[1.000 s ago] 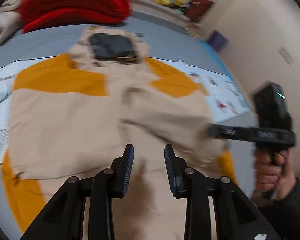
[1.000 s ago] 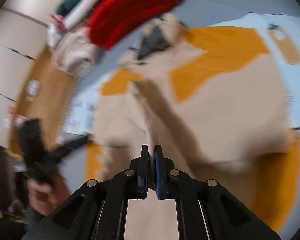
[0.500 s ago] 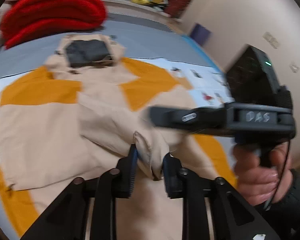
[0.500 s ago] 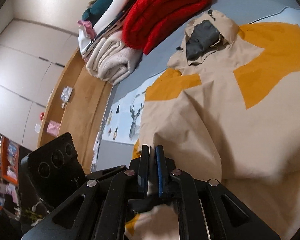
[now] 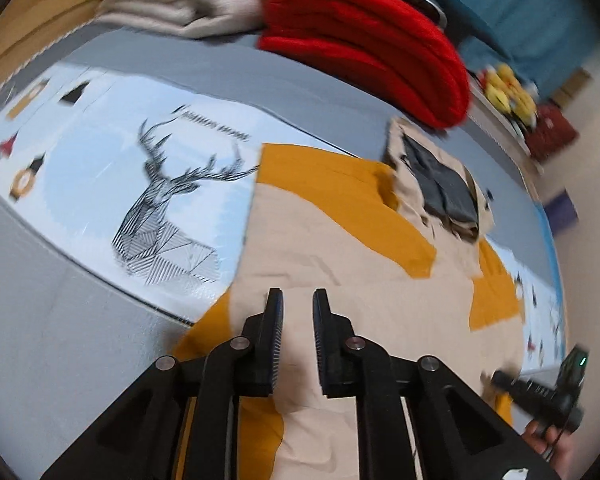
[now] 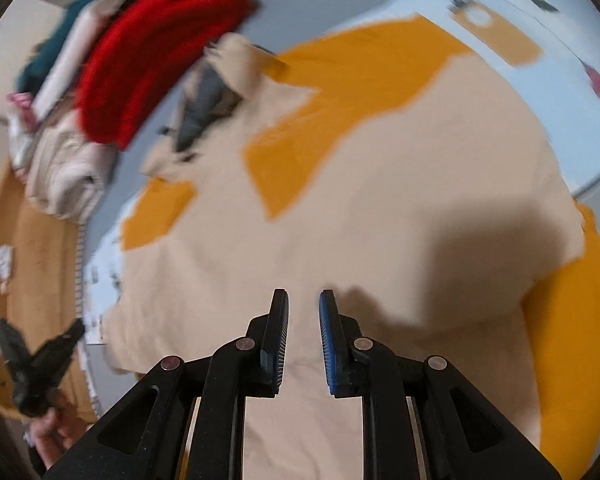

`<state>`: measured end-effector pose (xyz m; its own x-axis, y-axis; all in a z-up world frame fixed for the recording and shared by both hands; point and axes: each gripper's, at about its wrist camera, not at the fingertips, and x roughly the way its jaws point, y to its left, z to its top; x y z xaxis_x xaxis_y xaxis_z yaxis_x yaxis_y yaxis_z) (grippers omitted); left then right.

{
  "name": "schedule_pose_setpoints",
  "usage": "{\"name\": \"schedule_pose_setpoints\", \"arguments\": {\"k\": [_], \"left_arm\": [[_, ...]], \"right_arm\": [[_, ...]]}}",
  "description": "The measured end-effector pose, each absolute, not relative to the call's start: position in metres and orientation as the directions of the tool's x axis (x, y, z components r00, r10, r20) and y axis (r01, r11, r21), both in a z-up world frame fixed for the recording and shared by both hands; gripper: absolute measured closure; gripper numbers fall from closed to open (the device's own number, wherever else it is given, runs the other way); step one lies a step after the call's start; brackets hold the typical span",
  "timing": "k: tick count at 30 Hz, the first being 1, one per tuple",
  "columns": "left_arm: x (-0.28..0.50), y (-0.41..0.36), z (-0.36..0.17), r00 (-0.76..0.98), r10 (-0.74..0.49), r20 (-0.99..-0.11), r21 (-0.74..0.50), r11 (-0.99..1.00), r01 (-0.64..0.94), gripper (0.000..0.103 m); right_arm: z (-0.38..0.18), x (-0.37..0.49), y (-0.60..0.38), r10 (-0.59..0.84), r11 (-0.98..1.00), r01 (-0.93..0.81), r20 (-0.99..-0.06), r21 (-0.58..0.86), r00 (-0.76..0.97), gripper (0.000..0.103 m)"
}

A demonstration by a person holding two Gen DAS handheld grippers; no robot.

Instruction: Fold large clothes

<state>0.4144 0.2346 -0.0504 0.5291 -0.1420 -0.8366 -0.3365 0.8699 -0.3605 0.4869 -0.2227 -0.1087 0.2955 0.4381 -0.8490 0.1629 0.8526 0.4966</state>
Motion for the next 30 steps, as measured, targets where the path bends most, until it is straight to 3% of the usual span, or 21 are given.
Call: {"name": "schedule_pose_setpoints", "arguments": {"k": [5,6,12,13,15,18,23,24,27,30], "left_arm": [[0.416,0.233,-0.094,0.394,-0.288,-0.873,-0.448,0.792,-0.414,0.062],[0.414,0.231,-0.101,0.368,-0.304,-0.879,-0.452,0.778,-0.436,0.062],[0.406,0.222,-0.129,0.302,-0.387,-0.871,-0.490,0.714,-0.500,0.066],[0.407,0.219,-0.129,0.301,-0.388,-0.871,-0.491,0.719,-0.492,0.070],[0.409,0.216,-0.129,0.304,-0.380,-0.873,-0.485,0.738,-0.470,0.088],[0.413,0.210,-0.116,0.350,-0.352,-0.868,-0.481,0.770,-0.419,0.097],[0.413,0.211,-0.064,0.538,-0.199,-0.819,-0.419,0.848,-0.323,0.098],[0.413,0.215,-0.060,0.554,-0.186,-0.812,-0.417,0.848,-0.327,0.092],[0.411,0.230,-0.071,0.532,-0.163,-0.831,-0.416,0.816,-0.401,0.082],[0.410,0.239,-0.082,0.490,-0.109,-0.865,-0.360,0.815,-0.455,0.082]], "right_arm": [[-0.112,0.490,-0.227,0.402,0.869,0.175,-0.868,0.462,0.291,0.085],[-0.111,0.491,-0.227,0.398,0.873,0.170,-0.869,0.457,0.293,0.085],[-0.106,0.491,-0.225,0.346,0.902,0.149,-0.884,0.405,0.314,0.084],[-0.105,0.491,-0.226,0.337,0.905,0.148,-0.885,0.398,0.319,0.084],[-0.103,0.491,-0.227,0.326,0.909,0.150,-0.886,0.390,0.329,0.083],[-0.102,0.491,-0.230,0.321,0.907,0.158,-0.885,0.389,0.339,0.083],[-0.104,0.491,-0.238,0.318,0.901,0.180,-0.885,0.393,0.341,0.083],[-0.107,0.491,-0.241,0.324,0.895,0.193,-0.885,0.401,0.334,0.083],[-0.117,0.490,-0.251,0.329,0.878,0.250,-0.894,0.408,0.304,0.083],[-0.131,0.488,-0.264,0.309,0.864,0.325,-0.915,0.384,0.260,0.082]]}}
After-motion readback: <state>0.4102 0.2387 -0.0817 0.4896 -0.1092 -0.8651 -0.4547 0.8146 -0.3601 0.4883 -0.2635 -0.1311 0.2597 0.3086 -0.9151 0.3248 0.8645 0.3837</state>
